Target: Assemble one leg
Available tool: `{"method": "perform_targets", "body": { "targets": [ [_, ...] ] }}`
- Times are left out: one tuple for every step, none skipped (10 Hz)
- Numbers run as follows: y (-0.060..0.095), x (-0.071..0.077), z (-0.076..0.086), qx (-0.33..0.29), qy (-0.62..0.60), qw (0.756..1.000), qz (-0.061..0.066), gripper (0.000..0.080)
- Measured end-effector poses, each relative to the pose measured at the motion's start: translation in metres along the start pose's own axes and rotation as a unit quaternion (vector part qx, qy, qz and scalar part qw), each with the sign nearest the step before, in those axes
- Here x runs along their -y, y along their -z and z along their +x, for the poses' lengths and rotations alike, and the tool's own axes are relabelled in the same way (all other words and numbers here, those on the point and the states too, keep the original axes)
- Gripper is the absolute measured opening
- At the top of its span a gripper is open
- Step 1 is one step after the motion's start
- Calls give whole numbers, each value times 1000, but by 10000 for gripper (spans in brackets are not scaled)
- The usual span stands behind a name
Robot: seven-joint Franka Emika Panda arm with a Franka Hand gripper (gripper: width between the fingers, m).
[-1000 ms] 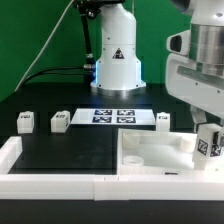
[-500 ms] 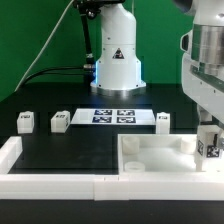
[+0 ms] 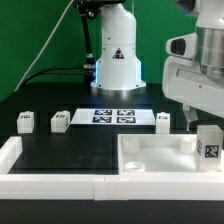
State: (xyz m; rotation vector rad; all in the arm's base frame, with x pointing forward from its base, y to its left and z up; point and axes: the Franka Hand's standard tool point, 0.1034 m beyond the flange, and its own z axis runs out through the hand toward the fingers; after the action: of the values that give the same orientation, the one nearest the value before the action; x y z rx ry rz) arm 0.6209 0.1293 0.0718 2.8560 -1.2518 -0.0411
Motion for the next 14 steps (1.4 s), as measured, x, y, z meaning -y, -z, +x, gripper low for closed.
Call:
{"method": "perform_targets", "body": {
  "targets": [
    [0,0,0,0,70,998,0,649],
    [1,0,1,-2,151,988,-1,649],
    [2,1,2,-6,219,976,-4,649],
    [2,1,3,-6,271,963,-4,649],
    [2,0,6,-7,319,948,-5,649],
    [2,-2,9,-9,377,926,-9,649],
    [2,-3,10,-10,415,910,-12,649],
    [2,-4,11,-11,425,905,-14,649],
    [2,-4,11,-11,422,906,-14,527],
    [2,-4,11,-11,422,906,-14,389],
    [2,-4,11,-10,422,906,-14,290],
    [2,-5,11,-10,411,911,-14,290],
    [2,-5,11,-11,395,918,-13,290],
    [2,-5,11,-11,397,918,-14,290]
  ]
}}
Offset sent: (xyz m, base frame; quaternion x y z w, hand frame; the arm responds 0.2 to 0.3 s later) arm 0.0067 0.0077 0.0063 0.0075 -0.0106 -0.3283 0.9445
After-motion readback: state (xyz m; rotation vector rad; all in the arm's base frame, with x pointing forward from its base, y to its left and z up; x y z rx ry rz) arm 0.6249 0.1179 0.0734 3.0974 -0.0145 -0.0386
